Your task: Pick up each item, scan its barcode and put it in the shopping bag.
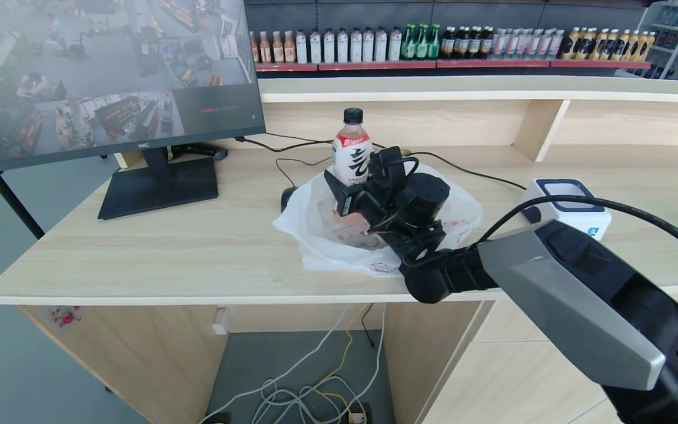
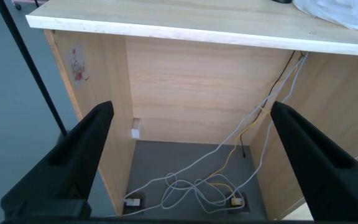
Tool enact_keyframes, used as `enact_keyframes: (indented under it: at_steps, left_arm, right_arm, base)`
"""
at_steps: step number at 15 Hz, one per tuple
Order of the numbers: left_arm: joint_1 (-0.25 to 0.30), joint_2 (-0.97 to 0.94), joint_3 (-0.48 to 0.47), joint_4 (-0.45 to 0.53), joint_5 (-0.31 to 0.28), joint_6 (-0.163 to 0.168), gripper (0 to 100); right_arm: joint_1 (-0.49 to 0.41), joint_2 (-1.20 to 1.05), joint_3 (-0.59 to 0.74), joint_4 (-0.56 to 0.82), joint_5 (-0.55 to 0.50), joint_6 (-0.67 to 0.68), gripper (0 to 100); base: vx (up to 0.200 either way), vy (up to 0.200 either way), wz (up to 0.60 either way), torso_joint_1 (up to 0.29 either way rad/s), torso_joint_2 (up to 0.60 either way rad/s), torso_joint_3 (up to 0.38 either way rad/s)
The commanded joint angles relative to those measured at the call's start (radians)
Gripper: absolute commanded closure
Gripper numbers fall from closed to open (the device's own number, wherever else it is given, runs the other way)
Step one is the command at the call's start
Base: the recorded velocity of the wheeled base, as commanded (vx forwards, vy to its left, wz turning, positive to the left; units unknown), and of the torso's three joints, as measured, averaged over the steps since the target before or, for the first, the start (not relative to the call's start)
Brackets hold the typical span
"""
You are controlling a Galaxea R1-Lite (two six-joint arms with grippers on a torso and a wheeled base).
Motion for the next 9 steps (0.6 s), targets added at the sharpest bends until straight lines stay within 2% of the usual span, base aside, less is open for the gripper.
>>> enact_keyframes:
  at_steps: [1, 5, 6, 9]
  left_arm:
    - [0.000, 0.000, 0.000, 0.000, -0.001, 0.001, 0]
    - [0.000, 0.000, 0.000, 0.000, -0.001, 0.001, 0]
    - [0.000, 0.000, 0.000, 0.000, 0.001, 0.001, 0]
    - [0.000, 0.000, 0.000, 0.000, -0.001, 0.001, 0]
  right_arm:
    - [0.001, 0.009, -0.001, 0.000, 0.001, -0.001, 100]
    - [-0.004, 0.002, -0.008, 0.005, -0.012, -0.001, 100]
    - [-0.004, 0.000, -0.007, 0.003, -0.013, -0.002, 0]
    - [0.001, 0.008, -0.005, -0.038, -0.030, 0.019, 0]
  base:
    - [0.000, 0.000, 0.00, 0.000, 0.00, 0.000]
    - [0.000, 0.000, 0.00, 0.000, 0.00, 0.000]
    - [0.000, 0.000, 0.00, 0.000, 0.00, 0.000]
    - [0.000, 0.000, 0.00, 0.000, 0.00, 0.000]
